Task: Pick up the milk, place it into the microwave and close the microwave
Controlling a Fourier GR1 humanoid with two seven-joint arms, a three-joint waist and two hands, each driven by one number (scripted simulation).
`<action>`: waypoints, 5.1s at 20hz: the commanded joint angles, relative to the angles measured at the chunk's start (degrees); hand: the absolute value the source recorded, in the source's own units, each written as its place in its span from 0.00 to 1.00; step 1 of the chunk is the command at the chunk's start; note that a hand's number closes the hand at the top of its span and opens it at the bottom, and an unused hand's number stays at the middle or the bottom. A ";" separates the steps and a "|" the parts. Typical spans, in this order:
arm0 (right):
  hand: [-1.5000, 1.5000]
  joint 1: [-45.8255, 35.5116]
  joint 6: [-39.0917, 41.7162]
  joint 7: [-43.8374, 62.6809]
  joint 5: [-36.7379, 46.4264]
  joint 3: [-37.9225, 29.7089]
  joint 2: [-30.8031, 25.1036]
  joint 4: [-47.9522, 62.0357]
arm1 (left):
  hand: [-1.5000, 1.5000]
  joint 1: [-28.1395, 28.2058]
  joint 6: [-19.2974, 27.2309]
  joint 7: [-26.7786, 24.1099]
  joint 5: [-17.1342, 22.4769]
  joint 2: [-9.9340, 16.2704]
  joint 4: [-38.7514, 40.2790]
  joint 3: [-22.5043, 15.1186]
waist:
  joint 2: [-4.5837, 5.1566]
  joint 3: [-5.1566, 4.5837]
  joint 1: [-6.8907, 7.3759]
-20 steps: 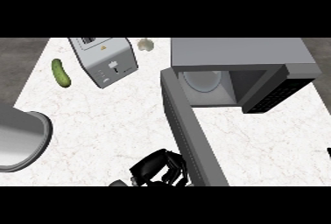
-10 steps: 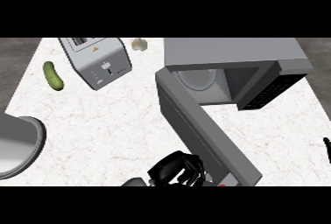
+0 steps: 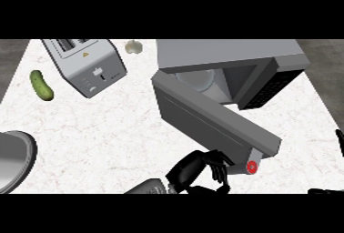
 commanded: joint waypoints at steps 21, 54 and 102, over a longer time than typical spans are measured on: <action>0.00 -7.52 6.62 5.66 -4.46 3.27 -4.95 -8.42 | 1.00 -25.07 12.36 1.36 14.89 -0.95 8.78 3.17 | 2.22 -0.03 -11.02; 1.00 -18.97 22.07 15.47 -8.26 15.75 -12.29 -24.43 | 1.00 -36.80 17.32 1.00 25.79 -0.90 18.72 4.65 | 3.18 0.39 -17.10; 1.00 -2.30 13.65 28.60 -8.52 33.69 -8.30 -49.90 | 1.00 -24.16 3.31 -2.80 55.74 1.09 22.49 16.86 | 3.50 -0.40 -10.17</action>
